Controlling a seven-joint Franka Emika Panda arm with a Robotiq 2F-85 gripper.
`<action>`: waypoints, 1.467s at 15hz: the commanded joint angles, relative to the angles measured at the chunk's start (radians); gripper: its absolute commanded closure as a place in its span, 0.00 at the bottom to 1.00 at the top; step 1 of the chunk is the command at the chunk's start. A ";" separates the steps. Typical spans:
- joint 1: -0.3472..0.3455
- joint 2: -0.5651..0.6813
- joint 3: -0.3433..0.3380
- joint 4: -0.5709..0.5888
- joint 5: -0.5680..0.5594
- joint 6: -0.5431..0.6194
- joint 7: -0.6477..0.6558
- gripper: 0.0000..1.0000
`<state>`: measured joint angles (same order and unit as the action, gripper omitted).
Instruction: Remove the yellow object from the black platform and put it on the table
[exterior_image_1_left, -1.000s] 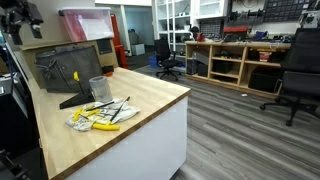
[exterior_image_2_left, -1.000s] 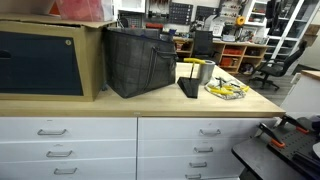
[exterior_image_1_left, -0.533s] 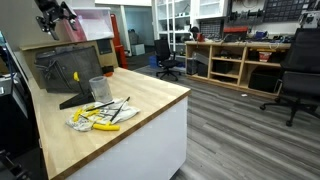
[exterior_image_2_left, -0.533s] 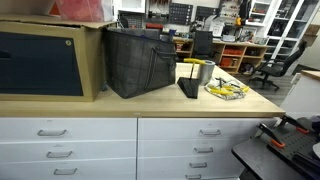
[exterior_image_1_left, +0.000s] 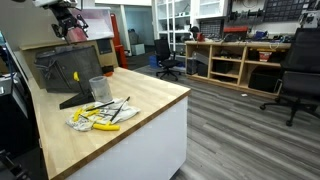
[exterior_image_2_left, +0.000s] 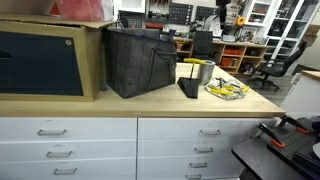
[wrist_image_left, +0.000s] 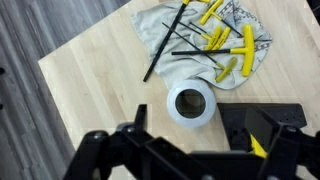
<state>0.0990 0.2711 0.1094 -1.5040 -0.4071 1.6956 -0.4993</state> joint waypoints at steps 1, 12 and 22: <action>0.018 0.060 0.017 0.072 -0.004 -0.032 -0.093 0.00; 0.055 0.113 0.029 0.021 -0.042 -0.036 -0.190 0.00; 0.044 0.136 0.042 -0.018 0.003 0.106 -0.185 0.00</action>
<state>0.1512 0.3957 0.1401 -1.4917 -0.4407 1.7232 -0.6865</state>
